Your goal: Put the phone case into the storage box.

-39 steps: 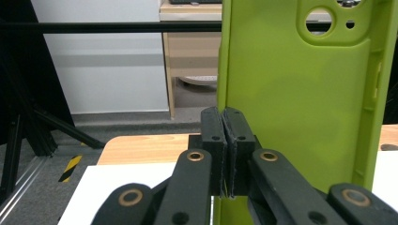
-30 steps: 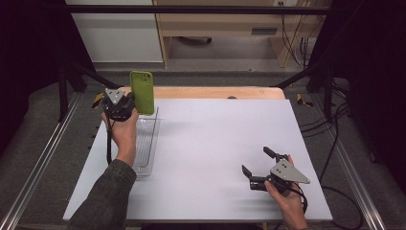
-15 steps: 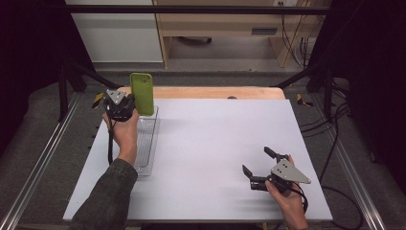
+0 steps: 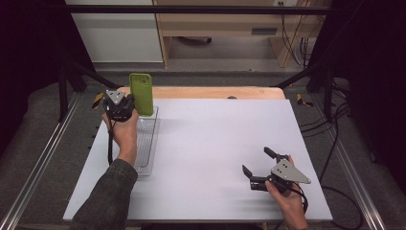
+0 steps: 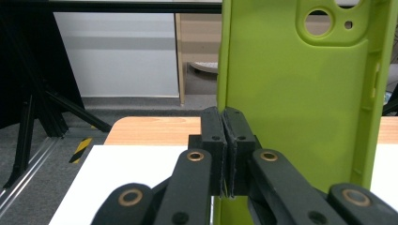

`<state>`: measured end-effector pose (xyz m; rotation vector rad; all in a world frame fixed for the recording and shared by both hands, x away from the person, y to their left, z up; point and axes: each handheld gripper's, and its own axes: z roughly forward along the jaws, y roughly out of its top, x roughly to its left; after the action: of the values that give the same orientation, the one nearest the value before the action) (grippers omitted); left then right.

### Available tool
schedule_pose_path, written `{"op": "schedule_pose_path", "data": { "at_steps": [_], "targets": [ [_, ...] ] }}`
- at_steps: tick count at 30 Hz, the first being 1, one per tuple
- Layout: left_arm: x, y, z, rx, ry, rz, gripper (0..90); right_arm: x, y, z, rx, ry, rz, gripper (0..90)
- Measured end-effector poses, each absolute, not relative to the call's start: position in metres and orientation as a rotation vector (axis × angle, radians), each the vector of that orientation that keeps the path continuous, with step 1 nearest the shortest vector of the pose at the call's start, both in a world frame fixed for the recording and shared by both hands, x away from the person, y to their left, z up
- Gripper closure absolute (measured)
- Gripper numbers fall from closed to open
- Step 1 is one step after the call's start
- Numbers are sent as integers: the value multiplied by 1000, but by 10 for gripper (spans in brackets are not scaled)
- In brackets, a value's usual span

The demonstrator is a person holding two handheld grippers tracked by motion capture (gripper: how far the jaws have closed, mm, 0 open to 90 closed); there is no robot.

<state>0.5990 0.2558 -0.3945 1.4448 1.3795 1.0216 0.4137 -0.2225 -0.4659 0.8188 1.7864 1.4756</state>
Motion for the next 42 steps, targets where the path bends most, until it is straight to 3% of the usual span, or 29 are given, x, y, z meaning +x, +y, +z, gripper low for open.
{"op": "schedule_pose_path", "data": {
  "at_steps": [42],
  "targets": [
    [604, 260, -408, 1463, 1427, 1003, 874, 414, -223, -466, 824, 1790, 1488, 30]
  ]
}}
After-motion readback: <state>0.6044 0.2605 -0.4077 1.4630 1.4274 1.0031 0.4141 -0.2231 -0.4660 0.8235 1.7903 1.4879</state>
